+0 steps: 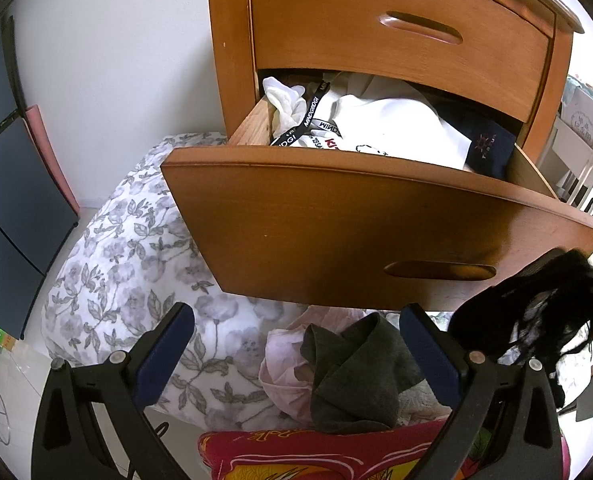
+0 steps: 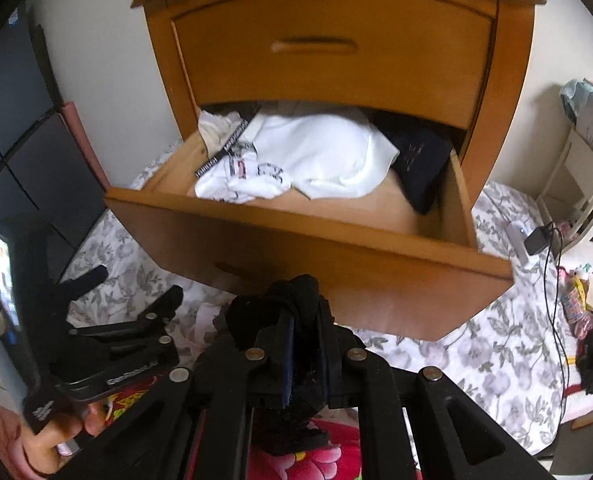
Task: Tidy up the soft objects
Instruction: 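Carry the black lace cloth down toward the bedspread with the right gripper, then lower the black lace cloth onto the bedspread and open the right gripper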
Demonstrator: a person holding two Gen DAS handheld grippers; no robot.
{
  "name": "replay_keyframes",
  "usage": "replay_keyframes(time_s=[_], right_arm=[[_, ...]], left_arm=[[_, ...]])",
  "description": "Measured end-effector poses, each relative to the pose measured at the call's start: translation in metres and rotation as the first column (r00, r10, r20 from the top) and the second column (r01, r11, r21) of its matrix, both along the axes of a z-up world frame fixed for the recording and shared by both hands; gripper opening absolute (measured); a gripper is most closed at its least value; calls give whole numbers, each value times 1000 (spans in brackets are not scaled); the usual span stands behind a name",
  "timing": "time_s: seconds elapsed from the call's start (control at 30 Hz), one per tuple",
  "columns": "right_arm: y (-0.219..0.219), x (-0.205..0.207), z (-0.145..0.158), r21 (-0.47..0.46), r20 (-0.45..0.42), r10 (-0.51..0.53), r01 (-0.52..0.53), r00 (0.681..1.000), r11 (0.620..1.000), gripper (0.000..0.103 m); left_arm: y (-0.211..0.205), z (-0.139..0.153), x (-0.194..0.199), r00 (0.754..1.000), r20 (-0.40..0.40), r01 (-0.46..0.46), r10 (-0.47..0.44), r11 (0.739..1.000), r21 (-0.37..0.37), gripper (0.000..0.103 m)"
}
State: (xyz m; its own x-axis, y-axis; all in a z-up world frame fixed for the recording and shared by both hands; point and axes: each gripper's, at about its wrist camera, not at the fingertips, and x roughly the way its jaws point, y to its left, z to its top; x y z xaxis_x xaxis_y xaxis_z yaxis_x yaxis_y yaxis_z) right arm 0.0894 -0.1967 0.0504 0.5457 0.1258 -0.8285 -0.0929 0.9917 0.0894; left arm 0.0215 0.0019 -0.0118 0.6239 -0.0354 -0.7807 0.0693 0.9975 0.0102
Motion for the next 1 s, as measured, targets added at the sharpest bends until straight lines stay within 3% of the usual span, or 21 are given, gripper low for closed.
replay_keyframes(time_s=[0.4,0.57,0.67,0.73,0.87,1.0], right_arm=[[5,20,-54,-26,-114,-26,23,993,999,12],[3,21,-58,-11,-136,-23,22,990,1000,14],[-2,20,-53,0,-130,-28,28,991,1000,35],[-4,20,-50,3,-127,-36,37,991,999,59],[-9,18,-48,17,-134,-46,49,990,999,61],[-12,16,-52,26,-157,-69,74,985,997,71]], left_arm=[[-1,-1,0,1000,-1,0,0,1000,-1,102],[-1,-2,1,1000,-4,-1,1,1000,-4,102],[-1,-2,0,1000,-4,-1,1,1000,-4,102],[-1,-2,1,1000,-5,-1,1,1000,-4,102],[-1,-2,1,1000,-5,-1,1,1000,-3,102],[-1,-2,1,1000,-5,-1,1,1000,-3,102]])
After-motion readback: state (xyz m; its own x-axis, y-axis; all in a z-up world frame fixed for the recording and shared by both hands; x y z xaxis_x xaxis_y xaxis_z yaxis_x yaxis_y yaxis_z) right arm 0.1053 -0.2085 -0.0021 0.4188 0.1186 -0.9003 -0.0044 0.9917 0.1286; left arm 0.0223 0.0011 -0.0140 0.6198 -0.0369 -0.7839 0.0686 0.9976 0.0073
